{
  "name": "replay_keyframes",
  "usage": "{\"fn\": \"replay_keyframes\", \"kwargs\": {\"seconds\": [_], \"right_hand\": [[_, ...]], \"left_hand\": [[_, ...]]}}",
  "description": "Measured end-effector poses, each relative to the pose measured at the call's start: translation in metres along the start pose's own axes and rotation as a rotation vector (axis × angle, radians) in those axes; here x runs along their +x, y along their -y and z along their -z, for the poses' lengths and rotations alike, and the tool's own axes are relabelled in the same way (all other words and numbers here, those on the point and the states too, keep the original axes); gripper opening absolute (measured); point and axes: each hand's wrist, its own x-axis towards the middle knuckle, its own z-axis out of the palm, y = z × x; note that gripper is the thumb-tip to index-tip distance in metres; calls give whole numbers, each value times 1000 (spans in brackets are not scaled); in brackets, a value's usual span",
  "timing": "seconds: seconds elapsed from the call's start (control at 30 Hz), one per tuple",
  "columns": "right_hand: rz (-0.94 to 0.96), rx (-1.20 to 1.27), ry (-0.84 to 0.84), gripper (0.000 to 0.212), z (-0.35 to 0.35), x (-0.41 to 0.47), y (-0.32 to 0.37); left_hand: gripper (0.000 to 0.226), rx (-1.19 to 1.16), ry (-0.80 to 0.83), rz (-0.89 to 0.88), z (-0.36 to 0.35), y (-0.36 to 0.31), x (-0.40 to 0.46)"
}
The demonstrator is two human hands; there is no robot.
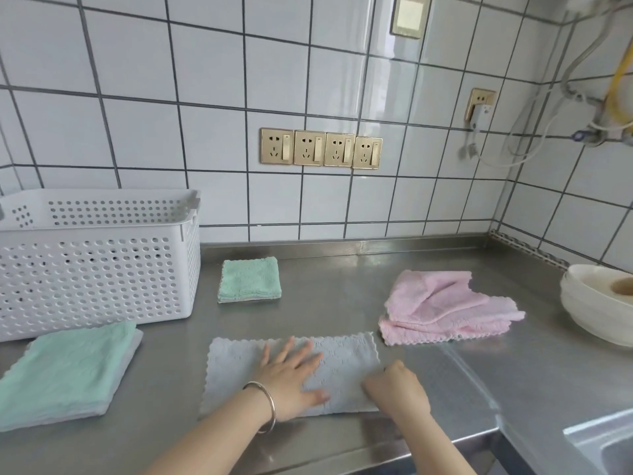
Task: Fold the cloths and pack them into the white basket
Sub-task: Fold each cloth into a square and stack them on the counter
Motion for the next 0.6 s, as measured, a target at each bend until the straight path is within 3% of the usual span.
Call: {"fn": "replay_keyframes", "kwargs": {"seconds": [0.1, 0.17, 0.27, 0.43, 0.5, 0.6], "right_hand": [[-41, -24, 55, 39, 8, -1, 1], [-38, -47, 74, 26, 11, -2, 1], [-30, -37, 47, 19, 7, -4, -1], [58, 110, -176, 8, -6, -17, 1], [154, 104, -322, 11, -9, -25, 3], [324, 44, -567, 12, -15, -35, 13]], "left_hand": [[100, 28, -1, -12, -3, -6, 5], [106, 23, -13, -15, -4, -6, 8], [89, 19, -32, 3, -9, -6, 9], [74, -57, 26, 33, 3, -5, 11], [61, -288, -43, 31, 15, -12, 11], [22, -909, -404, 122, 26, -25, 8]]}}
